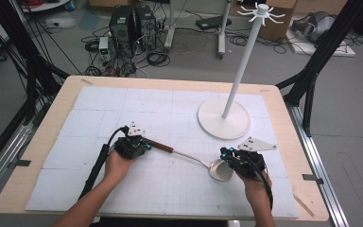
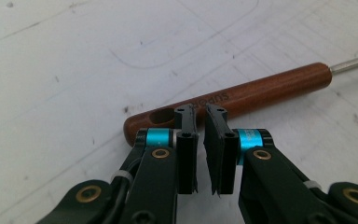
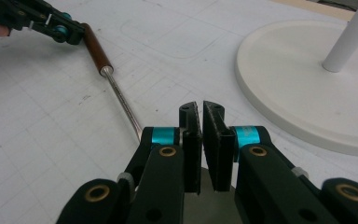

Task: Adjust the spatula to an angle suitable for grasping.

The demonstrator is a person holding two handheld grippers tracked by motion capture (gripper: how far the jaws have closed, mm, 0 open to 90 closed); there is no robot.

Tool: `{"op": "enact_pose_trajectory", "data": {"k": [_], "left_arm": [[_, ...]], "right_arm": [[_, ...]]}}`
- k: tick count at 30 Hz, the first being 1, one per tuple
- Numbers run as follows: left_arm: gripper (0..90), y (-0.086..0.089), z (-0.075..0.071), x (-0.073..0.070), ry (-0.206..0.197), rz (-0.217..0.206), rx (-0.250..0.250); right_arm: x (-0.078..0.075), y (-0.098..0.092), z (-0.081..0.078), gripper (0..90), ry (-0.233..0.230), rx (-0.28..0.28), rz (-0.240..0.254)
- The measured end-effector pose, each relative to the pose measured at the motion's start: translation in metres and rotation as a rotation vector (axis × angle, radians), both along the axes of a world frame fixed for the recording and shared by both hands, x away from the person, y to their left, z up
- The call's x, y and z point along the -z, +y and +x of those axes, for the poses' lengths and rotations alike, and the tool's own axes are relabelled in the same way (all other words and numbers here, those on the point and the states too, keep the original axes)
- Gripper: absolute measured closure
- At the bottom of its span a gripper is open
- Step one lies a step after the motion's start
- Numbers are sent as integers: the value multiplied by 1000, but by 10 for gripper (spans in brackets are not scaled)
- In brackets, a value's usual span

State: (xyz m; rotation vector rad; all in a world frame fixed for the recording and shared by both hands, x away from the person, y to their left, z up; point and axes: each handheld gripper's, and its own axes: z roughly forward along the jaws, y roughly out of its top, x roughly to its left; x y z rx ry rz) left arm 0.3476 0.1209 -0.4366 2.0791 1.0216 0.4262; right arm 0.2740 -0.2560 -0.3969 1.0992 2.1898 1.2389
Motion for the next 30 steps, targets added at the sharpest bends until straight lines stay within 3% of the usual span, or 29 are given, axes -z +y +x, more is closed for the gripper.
{"op": "enact_pose_trajectory", "data": {"k": [3, 11, 14, 18, 23, 27, 30], "left_arm": [[841, 1, 5, 4, 10, -18, -36], [818, 1, 13, 10, 37, -134, -95], [733, 7, 9, 3, -5, -136, -63], [581, 22, 0, -12, -86, -178, -34], [435, 48, -22, -25, -136, -327, 14], [361, 68, -42, -31, -167, -371, 52], [298, 83, -56, -36, -197, -387, 52]], "right_arm": [[0, -3, -1, 857, -4, 6, 5], [-1, -4, -2, 842, -11, 12, 13], [-1, -5, -2, 817, -11, 21, 12], [-1, -9, -5, 749, -9, 30, 8], [-2, -14, -10, 516, -33, 100, 12], [-2, -21, -15, 375, -32, 149, 38], [-3, -22, -19, 270, -35, 137, 33]]}}
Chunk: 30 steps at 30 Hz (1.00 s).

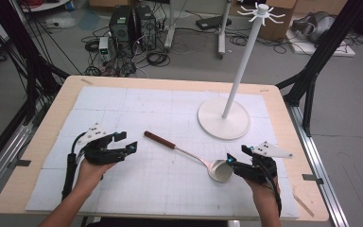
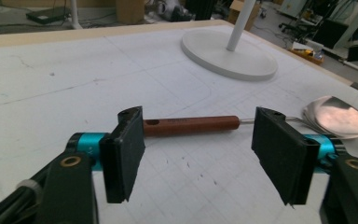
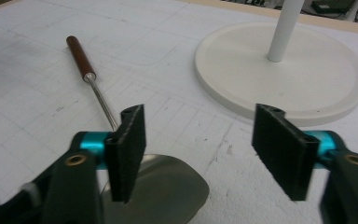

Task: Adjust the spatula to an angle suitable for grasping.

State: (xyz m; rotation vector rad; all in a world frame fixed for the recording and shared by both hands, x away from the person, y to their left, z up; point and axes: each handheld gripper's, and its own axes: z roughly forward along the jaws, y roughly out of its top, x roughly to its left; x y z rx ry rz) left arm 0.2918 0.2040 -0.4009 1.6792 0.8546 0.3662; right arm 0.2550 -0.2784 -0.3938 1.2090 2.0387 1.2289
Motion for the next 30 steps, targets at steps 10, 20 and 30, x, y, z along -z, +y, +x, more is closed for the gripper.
{"op": "enact_pose_trajectory", "data": {"k": [10, 20, 30], "left_arm": [[189, 40, -25, -7, -43, -32, -33], [209, 50, -26, -6, -90, -39, -69], [218, 44, -24, -3, -74, -22, -65]], "right_arm": [[-5, 1, -16, 168, -32, -28, -28], [-9, -1, -22, 172, -61, -12, -33], [-4, 0, -17, 175, -41, -26, -10]]}}
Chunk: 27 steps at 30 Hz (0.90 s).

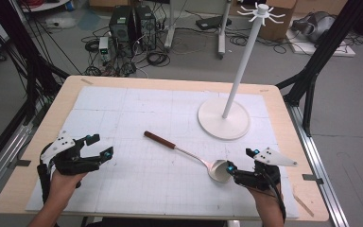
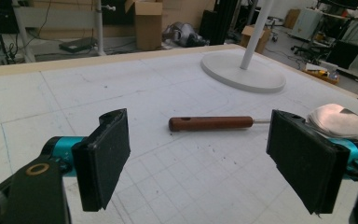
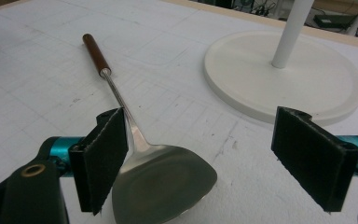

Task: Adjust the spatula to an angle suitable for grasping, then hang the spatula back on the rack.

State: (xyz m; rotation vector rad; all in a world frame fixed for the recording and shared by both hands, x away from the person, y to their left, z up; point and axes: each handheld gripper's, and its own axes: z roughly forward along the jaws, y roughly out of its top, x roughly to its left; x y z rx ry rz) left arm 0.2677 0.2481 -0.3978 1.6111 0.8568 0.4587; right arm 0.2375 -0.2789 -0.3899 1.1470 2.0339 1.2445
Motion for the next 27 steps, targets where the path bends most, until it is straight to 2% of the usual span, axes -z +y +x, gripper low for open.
{"op": "enact_pose_trajectory", "data": {"k": [6, 10, 13, 15, 16, 18, 27], "left_arm": [[219, 0, 0, 1, 7, 9, 3], [229, -1, 1, 3, 23, 17, -3], [232, -1, 1, 5, 32, 23, -8], [241, -2, 1, 5, 40, 26, -1], [248, -2, 0, 6, 42, 33, 5], [251, -3, 0, 6, 44, 36, 5], [251, -5, 0, 7, 51, 43, 13]], "right_arm": [[1, 2, 2, 175, 7, -17, 0], [1, 7, 6, 175, 34, -35, 12], [2, 10, 11, 175, 41, -59, 9], [2, 13, 14, 182, 57, -90, 29], [2, 16, 16, 215, 64, -112, 39], [1, 22, 21, 242, 62, -156, 29], [10, 52, 52, 382, 141, -257, -33]]}}
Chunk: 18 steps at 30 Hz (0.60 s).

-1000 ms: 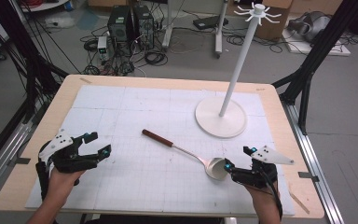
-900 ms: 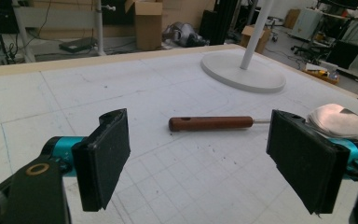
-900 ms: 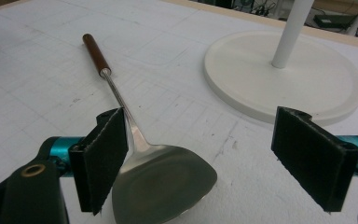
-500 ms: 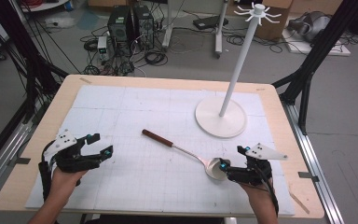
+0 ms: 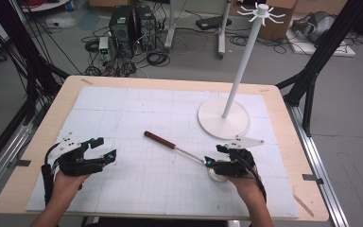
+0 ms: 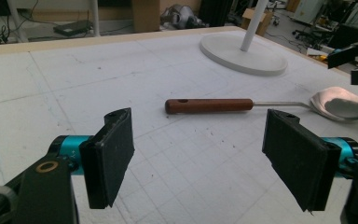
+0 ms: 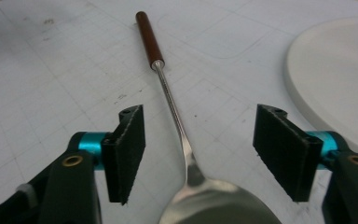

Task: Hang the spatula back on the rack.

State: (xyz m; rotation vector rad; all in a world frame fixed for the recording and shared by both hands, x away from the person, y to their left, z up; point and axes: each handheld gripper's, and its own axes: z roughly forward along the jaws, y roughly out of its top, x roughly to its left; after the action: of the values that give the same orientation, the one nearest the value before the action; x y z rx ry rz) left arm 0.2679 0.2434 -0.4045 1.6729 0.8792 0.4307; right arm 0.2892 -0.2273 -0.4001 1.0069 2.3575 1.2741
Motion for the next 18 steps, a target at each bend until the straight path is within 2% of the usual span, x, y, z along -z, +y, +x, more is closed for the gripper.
{"op": "enact_pose_trajectory", "data": {"k": [4, 7, 13, 18], "left_arm": [[251, 0, 1, 1, 4, 1, -2], [252, 1, 2, 1, 7, 6, -4], [255, -1, 2, 2, 16, 2, 0], [256, -1, 3, 2, 17, -3, -1]], "right_arm": [[1, 13, 12, 487, 34, -51, -47], [4, 20, 19, 495, 61, -72, -78], [12, 28, 29, 438, 91, -99, -105], [14, 41, 37, 368, 106, -126, -158]]}}
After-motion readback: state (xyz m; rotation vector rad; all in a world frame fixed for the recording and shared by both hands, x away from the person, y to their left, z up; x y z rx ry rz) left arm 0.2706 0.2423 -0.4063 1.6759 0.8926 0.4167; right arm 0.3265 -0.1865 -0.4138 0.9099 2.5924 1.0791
